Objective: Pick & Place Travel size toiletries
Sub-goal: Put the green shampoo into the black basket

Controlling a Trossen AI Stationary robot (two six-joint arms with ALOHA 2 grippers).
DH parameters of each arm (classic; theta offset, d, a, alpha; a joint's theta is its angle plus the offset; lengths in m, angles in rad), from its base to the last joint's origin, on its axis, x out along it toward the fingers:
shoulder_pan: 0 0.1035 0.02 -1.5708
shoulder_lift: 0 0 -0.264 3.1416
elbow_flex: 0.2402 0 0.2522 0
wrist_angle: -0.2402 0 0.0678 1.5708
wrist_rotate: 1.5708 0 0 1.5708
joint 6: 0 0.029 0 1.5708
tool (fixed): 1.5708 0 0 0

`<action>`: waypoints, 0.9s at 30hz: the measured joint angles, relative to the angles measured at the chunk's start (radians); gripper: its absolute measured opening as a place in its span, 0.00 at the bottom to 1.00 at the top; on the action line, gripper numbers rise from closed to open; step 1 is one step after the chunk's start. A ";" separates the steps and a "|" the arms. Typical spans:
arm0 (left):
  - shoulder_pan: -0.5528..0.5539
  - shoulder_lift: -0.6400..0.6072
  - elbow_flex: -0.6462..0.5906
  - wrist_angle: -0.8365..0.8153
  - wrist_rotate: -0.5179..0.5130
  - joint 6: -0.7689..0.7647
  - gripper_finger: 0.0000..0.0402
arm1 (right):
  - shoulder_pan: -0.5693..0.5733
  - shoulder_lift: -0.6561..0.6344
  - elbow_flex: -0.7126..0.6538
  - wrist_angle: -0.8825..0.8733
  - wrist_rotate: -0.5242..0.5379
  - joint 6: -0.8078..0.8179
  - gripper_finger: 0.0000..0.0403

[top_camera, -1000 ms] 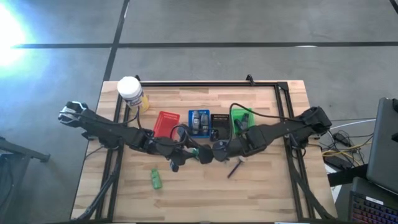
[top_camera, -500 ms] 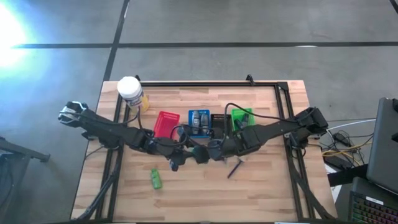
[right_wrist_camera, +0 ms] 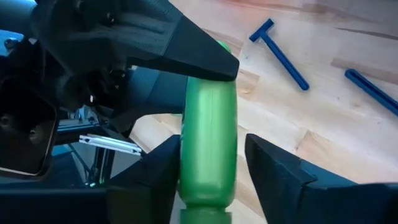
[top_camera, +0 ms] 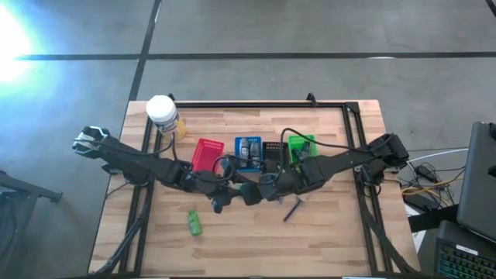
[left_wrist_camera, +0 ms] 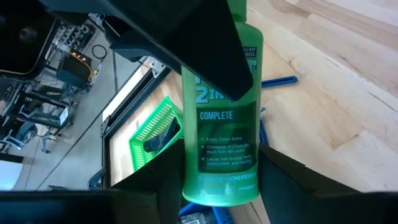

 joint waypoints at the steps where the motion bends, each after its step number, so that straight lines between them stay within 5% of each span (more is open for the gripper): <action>1: 0.000 0.000 0.000 0.000 0.000 -0.001 0.45 | 0.000 0.000 0.000 -0.002 -0.005 0.000 0.42; 11: -0.003 -0.010 0.001 -0.065 -0.119 -0.192 0.50 | 0.004 0.006 0.000 -0.018 0.033 0.001 0.24; 19: -0.002 -0.030 0.000 -0.150 -0.297 -0.259 0.52 | 0.010 0.006 -0.003 -0.102 0.042 0.024 0.25; 27: -0.002 -0.079 0.000 -0.449 -0.324 -0.615 0.52 | -0.002 0.004 -0.026 -0.368 0.102 0.127 0.25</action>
